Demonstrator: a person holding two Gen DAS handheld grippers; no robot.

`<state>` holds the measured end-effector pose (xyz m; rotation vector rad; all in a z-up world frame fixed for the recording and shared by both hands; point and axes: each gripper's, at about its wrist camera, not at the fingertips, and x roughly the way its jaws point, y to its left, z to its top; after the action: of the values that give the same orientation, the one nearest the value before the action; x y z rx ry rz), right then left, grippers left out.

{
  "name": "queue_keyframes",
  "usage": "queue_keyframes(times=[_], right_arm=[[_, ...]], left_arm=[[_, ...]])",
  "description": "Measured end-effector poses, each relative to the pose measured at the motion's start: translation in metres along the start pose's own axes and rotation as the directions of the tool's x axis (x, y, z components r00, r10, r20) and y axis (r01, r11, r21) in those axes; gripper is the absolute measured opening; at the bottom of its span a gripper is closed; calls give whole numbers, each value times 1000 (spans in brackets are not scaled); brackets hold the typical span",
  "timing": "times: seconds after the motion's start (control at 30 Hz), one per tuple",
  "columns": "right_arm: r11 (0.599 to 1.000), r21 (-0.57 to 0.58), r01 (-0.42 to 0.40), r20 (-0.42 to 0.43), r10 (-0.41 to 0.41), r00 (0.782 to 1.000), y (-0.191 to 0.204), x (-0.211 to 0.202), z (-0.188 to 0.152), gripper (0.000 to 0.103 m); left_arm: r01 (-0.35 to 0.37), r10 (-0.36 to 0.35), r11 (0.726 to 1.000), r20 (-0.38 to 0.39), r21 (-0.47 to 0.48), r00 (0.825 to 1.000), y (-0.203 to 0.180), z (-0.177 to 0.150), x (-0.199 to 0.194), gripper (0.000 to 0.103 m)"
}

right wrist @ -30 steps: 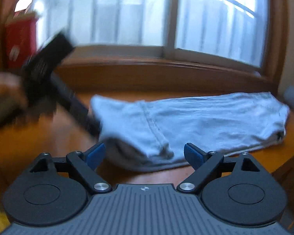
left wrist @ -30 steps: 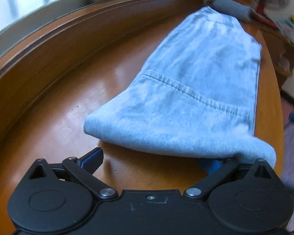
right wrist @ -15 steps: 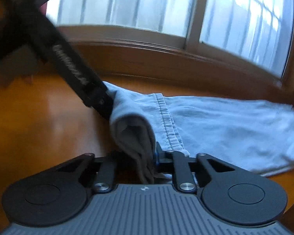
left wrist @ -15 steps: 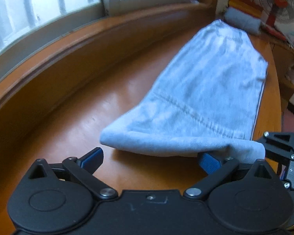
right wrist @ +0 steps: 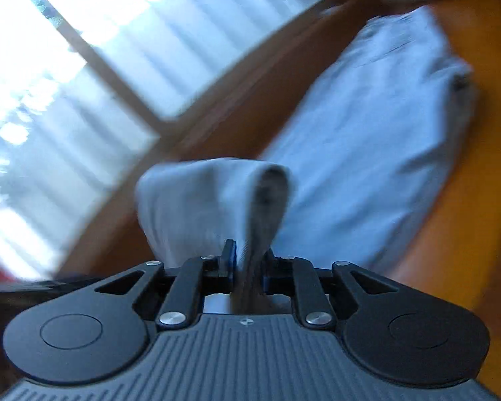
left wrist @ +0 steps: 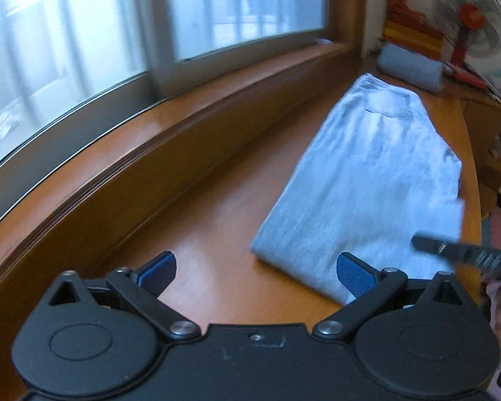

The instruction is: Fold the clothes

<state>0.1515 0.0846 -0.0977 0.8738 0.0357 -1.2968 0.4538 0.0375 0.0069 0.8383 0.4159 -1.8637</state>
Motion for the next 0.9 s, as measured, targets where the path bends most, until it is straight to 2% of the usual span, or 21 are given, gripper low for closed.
queue_keyframes(times=[0.07,0.17,0.23,0.3,0.37,0.5,0.57,0.63,0.77,0.8,0.9], right_arm=[[995,-99,31,-15,-32,999,2,9,-3,15],[982,-187,38,-30,-44,999,15,10,-3,20],[974,-223,34,-43,-45,998,19,9,-3,25],[963,-263,57,-37,-69,997,18,3,3,47],[950,-301,87,-1,-92,996,13,-14,7,56],[943,-297,152,114,-123,986,-6,-41,36,60],[942,-292,166,138,-130,982,-23,-36,58,61],[939,-280,201,133,-169,977,-46,-18,79,61],[951,-226,209,-9,-217,976,-89,20,104,61],[948,-228,220,-25,-232,973,-96,26,106,55],[921,-302,246,-5,-260,966,-106,32,115,51]], left_arm=[[9,-8,999,-17,40,1000,-15,13,25,103],[15,-10,993,-44,119,999,-38,24,62,103],[-25,41,981,-85,191,995,-51,21,84,103],[-61,93,966,-121,250,988,-62,15,101,103],[-70,100,967,-111,245,989,-62,11,102,103],[-71,99,975,-126,210,987,-58,9,101,103],[-74,100,980,-136,185,986,-55,9,102,103],[-80,104,984,-146,159,984,-53,9,102,103],[-110,129,986,-156,124,979,-57,8,97,103],[-117,135,986,-158,120,978,-59,7,94,103],[-85,97,994,-204,66,974,-70,10,96,103]])
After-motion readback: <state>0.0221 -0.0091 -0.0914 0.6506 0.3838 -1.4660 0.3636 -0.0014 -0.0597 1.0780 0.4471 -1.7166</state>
